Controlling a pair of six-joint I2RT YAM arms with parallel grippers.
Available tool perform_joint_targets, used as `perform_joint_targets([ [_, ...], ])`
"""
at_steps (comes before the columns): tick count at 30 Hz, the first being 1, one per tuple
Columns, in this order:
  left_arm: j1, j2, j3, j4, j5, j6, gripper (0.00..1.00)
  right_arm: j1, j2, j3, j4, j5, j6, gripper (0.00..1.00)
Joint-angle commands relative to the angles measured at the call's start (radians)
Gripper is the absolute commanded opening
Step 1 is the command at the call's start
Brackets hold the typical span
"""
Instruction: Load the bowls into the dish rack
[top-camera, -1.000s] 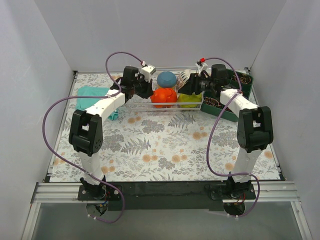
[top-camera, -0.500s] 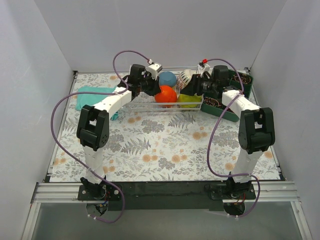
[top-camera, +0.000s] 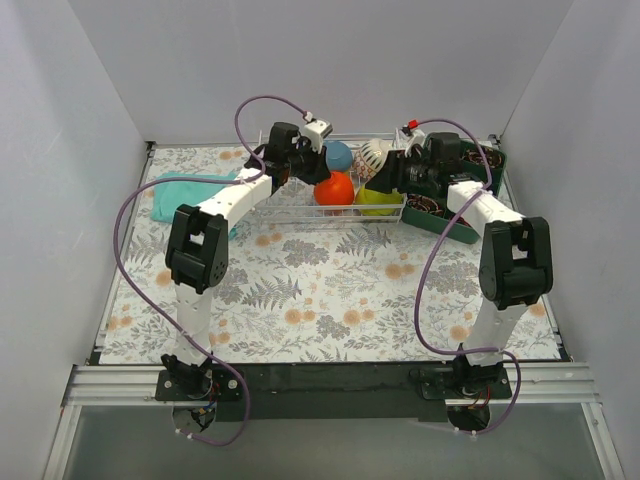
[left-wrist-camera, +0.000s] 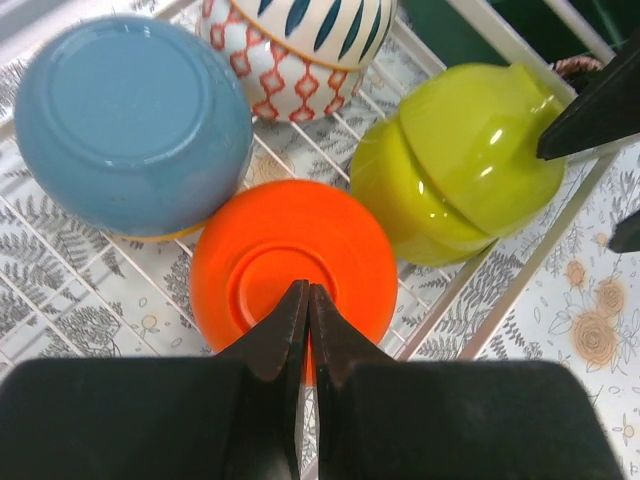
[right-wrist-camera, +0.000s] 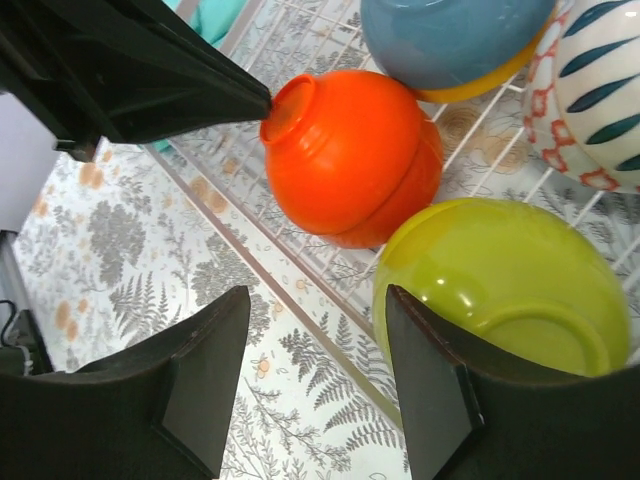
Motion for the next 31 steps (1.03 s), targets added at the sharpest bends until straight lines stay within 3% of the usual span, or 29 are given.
perform_joint_targets([
  [1, -0.005, -0.133, 0.070, -0.008, -0.009, -0.013, 0.00, -0.006, -0.082, 0.067, -0.076, 0.137, -0.141, 0.66],
  [2, -0.007, -0.179, 0.070, -0.014, -0.014, -0.007, 0.06, -0.006, -0.085, 0.072, -0.087, 0.167, -0.157, 0.67],
  [3, -0.005, -0.199, 0.069, -0.025, -0.017, 0.003, 0.26, -0.006, -0.097, 0.076, -0.100, 0.194, -0.169, 0.68],
  [6, -0.005, -0.303, 0.011, -0.036, -0.081, 0.036, 0.53, -0.006, -0.122, 0.081, -0.128, 0.286, -0.200, 0.69],
  [7, -0.005, -0.326, -0.012, -0.031, -0.109, 0.038, 0.71, -0.007, -0.127, 0.079, -0.137, 0.325, -0.200, 0.70],
  [8, -0.004, -0.346, -0.058, -0.030, -0.133, 0.056, 0.75, -0.006, -0.133, 0.076, -0.140, 0.336, -0.200, 0.98],
  [10, -0.004, -0.400, -0.106, -0.027, -0.221, 0.079, 0.89, -0.006, -0.154, 0.072, -0.148, 0.374, -0.200, 0.99],
  [12, 0.002, -0.452, -0.190, -0.016, -0.291, 0.111, 0.97, -0.006, -0.183, 0.063, -0.166, 0.429, -0.217, 0.99],
  [18, 0.093, -0.587, -0.519, 0.137, -0.505, 0.187, 0.98, -0.006, -0.300, 0.003, -0.283, 0.674, -0.211, 0.99],
  [22, 0.240, -0.632, -0.620, 0.128, -0.482, 0.136, 0.98, -0.006, -0.384, -0.059, -0.407, 0.793, -0.237, 0.99],
  [31, 0.300, -0.616, -0.721, 0.150, -0.382, 0.087, 0.98, -0.006, -0.625, -0.299, -0.426, 0.919, -0.295, 0.99],
])
